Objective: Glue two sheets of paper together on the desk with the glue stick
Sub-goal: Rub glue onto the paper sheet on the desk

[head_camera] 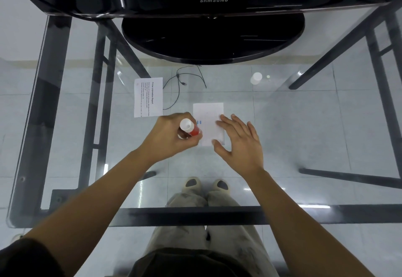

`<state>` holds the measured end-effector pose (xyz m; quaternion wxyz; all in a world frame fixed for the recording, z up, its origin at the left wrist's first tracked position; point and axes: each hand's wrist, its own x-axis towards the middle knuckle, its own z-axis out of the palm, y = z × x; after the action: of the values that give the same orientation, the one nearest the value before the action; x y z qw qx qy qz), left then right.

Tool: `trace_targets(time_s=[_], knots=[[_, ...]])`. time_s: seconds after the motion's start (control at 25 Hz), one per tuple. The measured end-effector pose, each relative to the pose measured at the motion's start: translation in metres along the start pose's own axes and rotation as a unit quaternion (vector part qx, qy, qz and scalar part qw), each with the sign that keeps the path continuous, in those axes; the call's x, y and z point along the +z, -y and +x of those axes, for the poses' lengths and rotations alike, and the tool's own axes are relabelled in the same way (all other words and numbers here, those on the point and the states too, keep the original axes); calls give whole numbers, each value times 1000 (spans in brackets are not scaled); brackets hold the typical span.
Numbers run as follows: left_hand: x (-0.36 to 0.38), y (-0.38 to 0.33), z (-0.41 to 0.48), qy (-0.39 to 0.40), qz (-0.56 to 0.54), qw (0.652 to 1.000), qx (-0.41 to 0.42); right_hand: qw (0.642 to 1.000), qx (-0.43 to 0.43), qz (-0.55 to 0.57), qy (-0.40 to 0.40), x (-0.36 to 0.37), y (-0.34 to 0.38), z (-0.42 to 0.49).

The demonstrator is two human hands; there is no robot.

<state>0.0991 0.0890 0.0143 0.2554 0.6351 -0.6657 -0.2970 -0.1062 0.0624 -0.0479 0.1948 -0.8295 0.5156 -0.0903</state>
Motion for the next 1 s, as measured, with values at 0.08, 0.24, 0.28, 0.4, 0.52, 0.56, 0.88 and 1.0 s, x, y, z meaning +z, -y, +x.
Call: trace_targets(time_s=[0.08,0.24,0.28,0.4,0.52,0.56,0.88,1.0], knots=[[6,-4,-4,33,0,999,8,1000,0,2,-2,0,0,0],[-1,2,7,-3,16,1000,-2,1000,0,-2,-1,0,0,0],[-2,2,9,-17,23,1000,2,1000,0,0,0,0,0,0],[6,-5,6,0,12,999,31,1000,-4,4,-9,-1,0,-1],[9,-8,5,28,4,999,34,1000,-6,3,-8,-1,1,-1],[5,-4,11,15,5,1000,26,1000,-6,0,-7,-1,1,-1],[9,-10,9,51,-8,998,45,1000,-7,1,-5,-1,0,-1],[3,-5,21,48,1,998,44,1000,-9,3,-10,-1,1,-1]])
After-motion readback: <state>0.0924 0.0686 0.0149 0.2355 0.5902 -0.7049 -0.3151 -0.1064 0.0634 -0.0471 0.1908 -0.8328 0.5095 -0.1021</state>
